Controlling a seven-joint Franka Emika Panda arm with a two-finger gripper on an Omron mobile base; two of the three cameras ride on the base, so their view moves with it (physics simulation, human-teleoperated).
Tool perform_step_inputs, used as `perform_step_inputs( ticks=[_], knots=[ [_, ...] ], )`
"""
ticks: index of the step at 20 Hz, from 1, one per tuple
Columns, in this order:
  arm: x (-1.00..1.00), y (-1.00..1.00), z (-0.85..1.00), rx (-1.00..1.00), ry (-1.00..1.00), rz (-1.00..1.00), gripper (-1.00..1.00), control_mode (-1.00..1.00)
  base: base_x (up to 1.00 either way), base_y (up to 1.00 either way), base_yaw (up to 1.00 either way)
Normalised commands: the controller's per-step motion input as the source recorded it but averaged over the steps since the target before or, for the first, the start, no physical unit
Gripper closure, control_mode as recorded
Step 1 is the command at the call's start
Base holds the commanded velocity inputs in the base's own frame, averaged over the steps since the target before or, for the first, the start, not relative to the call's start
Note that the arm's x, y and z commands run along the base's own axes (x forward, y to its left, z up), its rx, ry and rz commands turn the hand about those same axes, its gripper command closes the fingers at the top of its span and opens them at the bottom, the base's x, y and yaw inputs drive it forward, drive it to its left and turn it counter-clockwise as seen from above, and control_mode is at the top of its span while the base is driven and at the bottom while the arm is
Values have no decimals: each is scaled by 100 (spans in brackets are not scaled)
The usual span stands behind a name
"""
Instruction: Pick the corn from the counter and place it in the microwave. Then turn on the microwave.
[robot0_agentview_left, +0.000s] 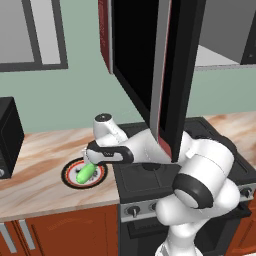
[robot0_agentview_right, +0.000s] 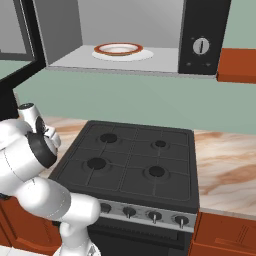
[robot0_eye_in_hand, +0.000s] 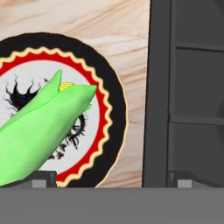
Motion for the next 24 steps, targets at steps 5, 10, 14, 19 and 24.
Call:
perform_step_inputs(
  ticks=[5, 10, 14, 19, 24],
  knots=[
    [0, 15, -6, 0, 0, 0, -100, -100, 0, 0, 0],
    [0, 15, -5, 0, 0, 0, -100, -100, 0, 0, 0],
    [0, 15, -3, 0, 0, 0, -100, -100, 0, 0, 0],
    [0, 15, -1, 0, 0, 0, -100, -100, 0, 0, 0],
    [0, 15, 0, 0, 0, 0, -100, -100, 0, 0, 0]
  ],
)
